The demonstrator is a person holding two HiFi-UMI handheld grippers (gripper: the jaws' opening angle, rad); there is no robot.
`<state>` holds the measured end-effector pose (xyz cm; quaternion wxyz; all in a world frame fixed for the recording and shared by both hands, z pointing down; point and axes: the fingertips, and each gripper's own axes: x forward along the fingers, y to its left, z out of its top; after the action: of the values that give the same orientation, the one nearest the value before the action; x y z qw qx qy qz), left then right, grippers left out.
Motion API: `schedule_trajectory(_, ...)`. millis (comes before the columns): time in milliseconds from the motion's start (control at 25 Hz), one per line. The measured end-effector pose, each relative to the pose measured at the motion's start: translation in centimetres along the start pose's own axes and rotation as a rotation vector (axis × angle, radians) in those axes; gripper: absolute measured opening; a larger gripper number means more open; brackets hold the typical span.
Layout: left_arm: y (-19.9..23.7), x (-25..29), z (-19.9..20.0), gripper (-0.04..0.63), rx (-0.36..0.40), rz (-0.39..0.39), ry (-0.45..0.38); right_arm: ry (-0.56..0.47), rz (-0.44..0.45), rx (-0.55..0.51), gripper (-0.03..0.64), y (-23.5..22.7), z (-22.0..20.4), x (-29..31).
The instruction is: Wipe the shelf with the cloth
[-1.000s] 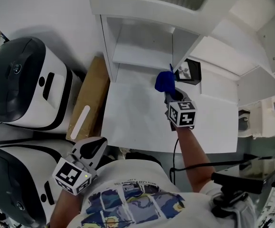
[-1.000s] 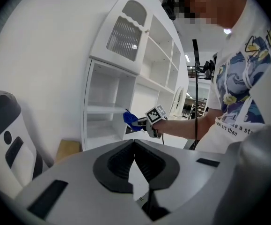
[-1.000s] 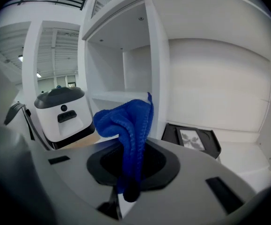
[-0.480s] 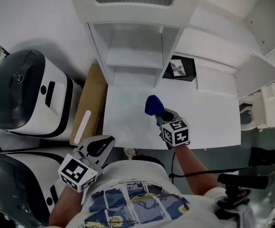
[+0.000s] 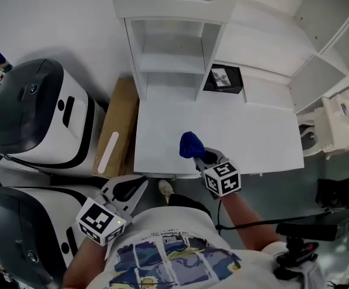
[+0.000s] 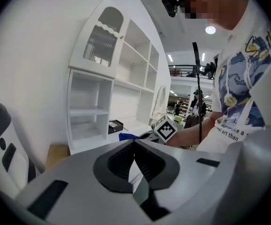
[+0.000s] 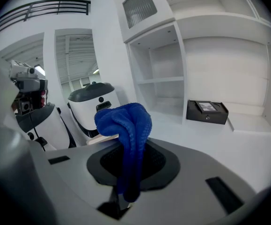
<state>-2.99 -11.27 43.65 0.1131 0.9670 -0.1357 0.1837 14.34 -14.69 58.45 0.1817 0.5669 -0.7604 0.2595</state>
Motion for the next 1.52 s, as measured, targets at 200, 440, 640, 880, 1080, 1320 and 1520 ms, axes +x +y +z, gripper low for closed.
schedule_trajectory(200,-3.1,-4.6,-2.6,0.014,-0.014,0.000,-0.021,-0.011,0.025,-0.018,0.069,6.0,-2.0,-3.1)
schedule_trajectory(440,-6.5,-8.8,-6.3,0.014,-0.045,-0.009,-0.051,-0.001,0.034,-0.027,0.069,12.2,-5.9,-8.0)
schedule_trajectory(640,-8.9,-11.0,-8.1,0.014,-0.061,-0.020,-0.057,0.007,0.029,-0.035,0.069,15.1,-8.0,-11.3)
schedule_trajectory(880,-10.2,-11.6,-8.8,0.014,-0.060,0.000,-0.060,-0.024,0.044,-0.067,0.069,16.0,-8.0,-13.7)
schedule_trajectory(1080,-12.6,-10.1,-8.0,0.014,-0.050,0.002,-0.053,-0.040,0.066,-0.087,0.069,15.5,-8.3,-16.2)
schedule_trajectory(1320,-17.5,-7.0,-7.1,0.014,-0.044,-0.037,-0.053,-0.050,0.069,-0.083,0.069,13.8,-9.8,-19.6)
schedule_trajectory(1520,-20.7,-5.0,-7.3,0.014,-0.047,-0.066,-0.022,-0.051,0.063,-0.069,0.069,12.2,-11.4,-22.1)
